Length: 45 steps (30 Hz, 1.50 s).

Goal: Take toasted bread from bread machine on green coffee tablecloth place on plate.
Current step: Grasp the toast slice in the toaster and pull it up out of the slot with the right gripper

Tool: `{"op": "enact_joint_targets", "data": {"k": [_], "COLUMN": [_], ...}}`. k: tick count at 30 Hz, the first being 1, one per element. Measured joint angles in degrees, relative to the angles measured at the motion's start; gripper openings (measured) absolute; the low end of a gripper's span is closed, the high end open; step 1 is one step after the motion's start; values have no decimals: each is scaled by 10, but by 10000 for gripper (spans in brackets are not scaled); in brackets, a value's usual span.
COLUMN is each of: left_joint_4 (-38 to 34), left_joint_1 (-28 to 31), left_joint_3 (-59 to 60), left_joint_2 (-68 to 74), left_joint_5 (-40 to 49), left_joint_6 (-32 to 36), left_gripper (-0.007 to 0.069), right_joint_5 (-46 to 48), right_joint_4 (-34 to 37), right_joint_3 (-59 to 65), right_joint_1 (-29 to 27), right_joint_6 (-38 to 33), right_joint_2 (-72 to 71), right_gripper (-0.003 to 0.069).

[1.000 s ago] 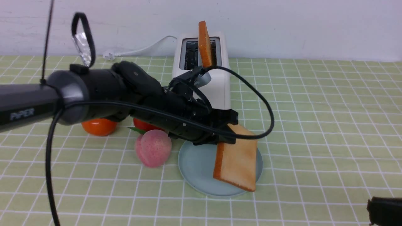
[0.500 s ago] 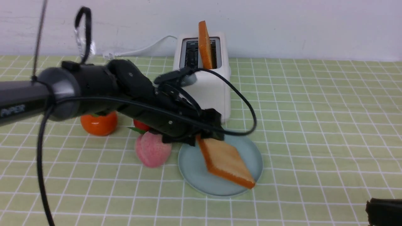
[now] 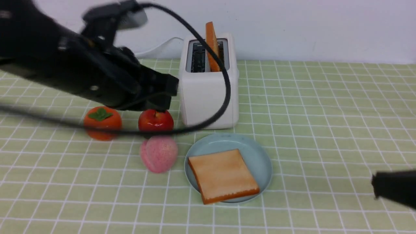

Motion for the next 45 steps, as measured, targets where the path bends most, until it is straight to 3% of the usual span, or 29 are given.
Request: {"op": "enact_joint_targets", "data": {"k": [5, 12, 14, 15, 21, 22, 23, 24, 26, 30, 35, 39, 45], "left_joint_4": [2, 5, 5, 5, 5, 3, 1, 1, -1, -5, -10, -11, -12], "left_joint_1": [-17, -19, -19, -19, -19, -19, -19, -19, -19, -19, -19, -19, -19], "left_joint_3": [117, 310, 336, 372, 431, 436, 436, 436, 436, 436, 436, 436, 436], "left_joint_2": [-166, -397, -416, -442, -459, -459, -459, -459, -459, -459, -459, -459, -459], "left_joint_5": [-52, -161, -176, -202, -254, -265, -271, -272, -282, -281, -281, -280, -277], "left_joint_6": [17, 17, 17, 18, 34, 36, 37, 37, 37, 38, 37, 37, 37], "left_gripper": [-13, -13, -13, -13, -13, -13, -13, -13, -13, -13, -13, -13, -13], "right_joint_5": [-4, -105, -128, -153, -182, -190, -195, -195, -205, -232, -275, -300, -308], "right_joint_4": [-2, -88, -114, -153, -237, -271, -291, -291, -352, -439, -505, -553, -614], "right_joint_3": [-88, -253, -290, -343, -508, -555, -582, -587, -648, -705, -732, -737, -738], "right_joint_1": [8, 143, 159, 181, 221, 233, 237, 237, 242, 241, 241, 240, 236], "right_joint_6": [0, 31, 50, 84, 172, 200, 220, 224, 283, 346, 389, 436, 490], "right_joint_2": [120, 321, 351, 405, 538, 585, 611, 611, 669, 729, 772, 797, 816], "right_gripper": [4, 11, 20, 47, 218, 309, 359, 359, 472, 557, 559, 507, 337]}}
